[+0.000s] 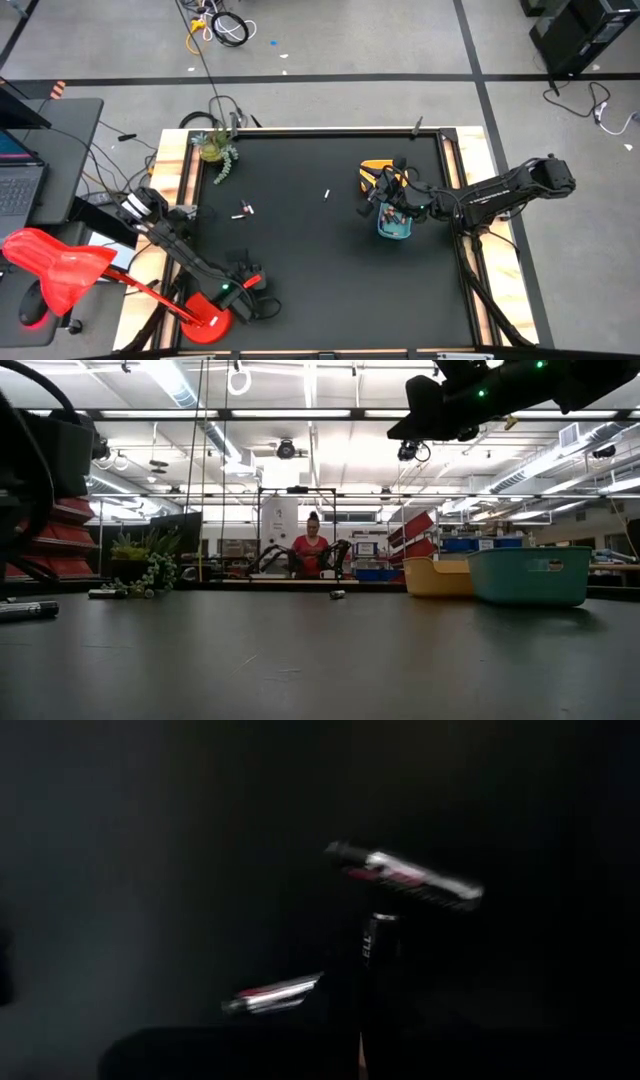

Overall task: Sort batteries
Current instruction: Put the bottom gold black battery into the blue bin

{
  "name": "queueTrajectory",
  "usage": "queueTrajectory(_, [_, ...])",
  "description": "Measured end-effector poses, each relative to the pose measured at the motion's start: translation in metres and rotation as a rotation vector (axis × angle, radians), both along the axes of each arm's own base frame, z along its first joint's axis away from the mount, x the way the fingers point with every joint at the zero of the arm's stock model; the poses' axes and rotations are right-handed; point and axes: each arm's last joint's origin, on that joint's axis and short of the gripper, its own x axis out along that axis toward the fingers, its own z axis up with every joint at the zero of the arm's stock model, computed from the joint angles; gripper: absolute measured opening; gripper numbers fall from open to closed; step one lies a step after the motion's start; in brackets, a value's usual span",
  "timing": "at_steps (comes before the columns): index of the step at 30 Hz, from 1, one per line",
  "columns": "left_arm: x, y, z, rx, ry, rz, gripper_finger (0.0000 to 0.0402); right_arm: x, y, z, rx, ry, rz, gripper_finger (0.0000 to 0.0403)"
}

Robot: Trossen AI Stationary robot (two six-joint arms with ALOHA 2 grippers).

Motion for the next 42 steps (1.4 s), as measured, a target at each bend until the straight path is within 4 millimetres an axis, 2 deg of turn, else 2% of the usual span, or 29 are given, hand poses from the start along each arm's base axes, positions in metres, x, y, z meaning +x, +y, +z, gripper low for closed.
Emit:
queueTrajectory(15, [0.010, 0.002, 0.016, 0.049, -0.001, -0.020, 0.0000, 0.000, 0.000, 0.000, 0.000, 0.004, 0.000, 0.0083])
queueTrajectory(25, [0.028, 0.027, 0.036, 0.102, -0.044, -0.035, 0.0000, 0.000, 0.001, -0.008, 0.055, 0.046, 0.053, 0.0083])
queueTrajectory(29, [0.043, 0.042, 0.038, 0.136, -0.074, -0.095, 0.0000, 0.002, 0.005, -0.014, 0.098, 0.064, 0.122, 0.0083])
queueTrajectory(33, [0.068, 0.059, 0.040, 0.156, -0.161, -0.182, 0.0000, 0.009, 0.013, -0.026, 0.103, 0.102, 0.174, 0.0083])
queueTrajectory(39, [0.116, 0.097, 0.052, 0.226, -0.384, -0.310, 0.0000, 0.018, 0.028, -0.037, 0.109, 0.078, 0.224, 0.0083])
queueTrajectory(42, [0.133, 0.119, 0.060, 0.290, -0.467, -0.348, 0.0000, 0.013, 0.036, -0.039, 0.117, 0.108, 0.155, 0.0083])
